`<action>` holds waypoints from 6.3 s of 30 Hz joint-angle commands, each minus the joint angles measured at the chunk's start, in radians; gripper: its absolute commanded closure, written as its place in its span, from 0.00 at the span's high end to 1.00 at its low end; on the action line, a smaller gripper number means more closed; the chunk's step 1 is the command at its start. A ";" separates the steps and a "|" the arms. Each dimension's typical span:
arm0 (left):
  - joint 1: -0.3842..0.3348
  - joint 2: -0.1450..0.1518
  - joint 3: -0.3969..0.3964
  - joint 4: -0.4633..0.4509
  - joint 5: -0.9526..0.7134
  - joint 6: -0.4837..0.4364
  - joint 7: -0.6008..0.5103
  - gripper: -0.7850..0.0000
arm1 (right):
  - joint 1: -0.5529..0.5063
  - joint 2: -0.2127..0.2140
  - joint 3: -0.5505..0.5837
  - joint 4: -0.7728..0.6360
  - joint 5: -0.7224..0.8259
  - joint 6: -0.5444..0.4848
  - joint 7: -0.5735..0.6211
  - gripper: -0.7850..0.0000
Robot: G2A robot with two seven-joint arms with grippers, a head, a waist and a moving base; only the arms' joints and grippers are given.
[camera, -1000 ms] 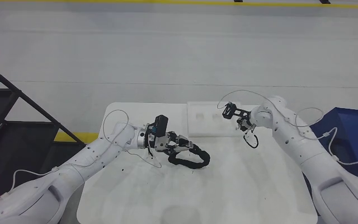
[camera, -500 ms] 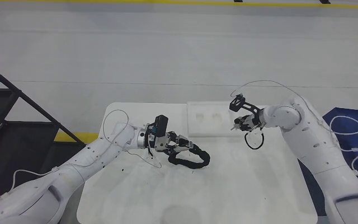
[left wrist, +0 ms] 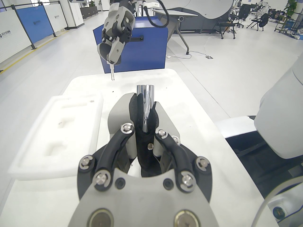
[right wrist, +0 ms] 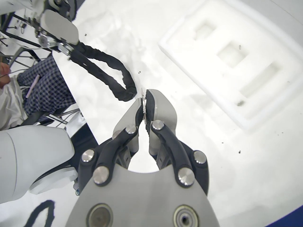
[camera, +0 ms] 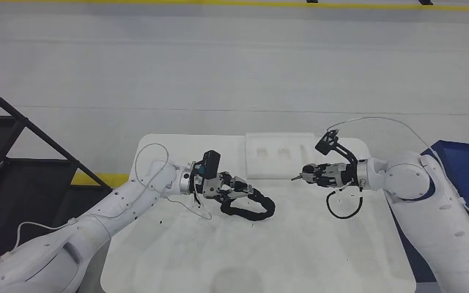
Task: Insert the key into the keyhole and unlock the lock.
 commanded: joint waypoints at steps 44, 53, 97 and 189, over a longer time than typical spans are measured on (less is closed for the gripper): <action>0.121 -0.006 -0.105 -0.185 0.317 0.463 0.045 0.00 | -0.406 0.052 0.226 -0.556 0.072 0.420 -0.109 0.00; 0.122 -0.007 -0.106 -0.186 0.317 0.464 0.043 0.00 | -0.406 0.052 0.226 -0.556 0.072 0.420 -0.109 0.00; 0.176 -0.055 -0.174 -0.220 0.390 0.398 -0.055 0.00 | -0.426 0.039 0.050 -0.700 -0.236 0.612 -0.239 0.00; -0.123 0.029 0.039 -0.239 -0.663 0.000 -0.905 0.00 | -0.282 0.063 -0.018 -0.633 -0.547 -0.210 -0.211 1.00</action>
